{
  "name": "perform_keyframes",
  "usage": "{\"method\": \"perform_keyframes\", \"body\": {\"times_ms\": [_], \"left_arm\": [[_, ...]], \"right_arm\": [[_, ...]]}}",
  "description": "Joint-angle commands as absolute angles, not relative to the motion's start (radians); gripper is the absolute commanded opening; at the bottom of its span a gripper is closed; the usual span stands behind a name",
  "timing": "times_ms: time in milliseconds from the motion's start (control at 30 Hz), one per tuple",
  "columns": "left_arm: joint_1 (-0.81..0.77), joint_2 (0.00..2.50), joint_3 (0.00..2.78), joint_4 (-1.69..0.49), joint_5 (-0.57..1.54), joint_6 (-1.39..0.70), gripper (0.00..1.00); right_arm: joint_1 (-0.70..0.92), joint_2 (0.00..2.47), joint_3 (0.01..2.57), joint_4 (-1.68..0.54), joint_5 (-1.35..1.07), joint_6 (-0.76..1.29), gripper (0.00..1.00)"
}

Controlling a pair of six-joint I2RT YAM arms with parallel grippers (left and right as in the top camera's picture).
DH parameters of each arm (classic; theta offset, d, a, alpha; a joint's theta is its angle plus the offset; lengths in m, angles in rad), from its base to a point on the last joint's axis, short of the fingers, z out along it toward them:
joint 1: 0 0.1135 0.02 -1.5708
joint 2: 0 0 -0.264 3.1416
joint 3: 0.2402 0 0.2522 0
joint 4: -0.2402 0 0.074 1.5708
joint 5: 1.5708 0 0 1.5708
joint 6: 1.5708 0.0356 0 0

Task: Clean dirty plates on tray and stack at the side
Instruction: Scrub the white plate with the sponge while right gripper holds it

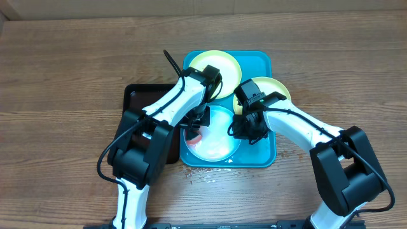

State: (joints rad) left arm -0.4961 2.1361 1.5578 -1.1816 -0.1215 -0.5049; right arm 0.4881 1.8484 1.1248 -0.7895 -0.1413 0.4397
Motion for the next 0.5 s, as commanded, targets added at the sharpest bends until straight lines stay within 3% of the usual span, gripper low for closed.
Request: {"method": "perform_keyframes", "body": {"times_ms": [0, 267, 367, 467], "left_arm": [[-0.438, 2.166, 1.583, -1.198, -0.093, -0.438, 0.04], [-0.370, 2.092, 1.678, -1.201, 0.406, -0.203, 0.04], [-0.320, 2.019, 1.688, -1.210, 0.412, -0.194, 0.04], [-0.266, 1.947, 1.688, -1.231, 0.290, -0.218, 0.04]], "right_arm": [[0.476, 1.854, 1.119, -0.813, -0.060, 0.439, 0.06], [0.476, 1.854, 1.119, -0.817, -0.060, 0.439, 0.06], [0.476, 1.854, 1.119, -0.818, -0.052, 0.439, 0.06], [0.476, 1.854, 1.119, -0.817, -0.052, 0.439, 0.06]]}}
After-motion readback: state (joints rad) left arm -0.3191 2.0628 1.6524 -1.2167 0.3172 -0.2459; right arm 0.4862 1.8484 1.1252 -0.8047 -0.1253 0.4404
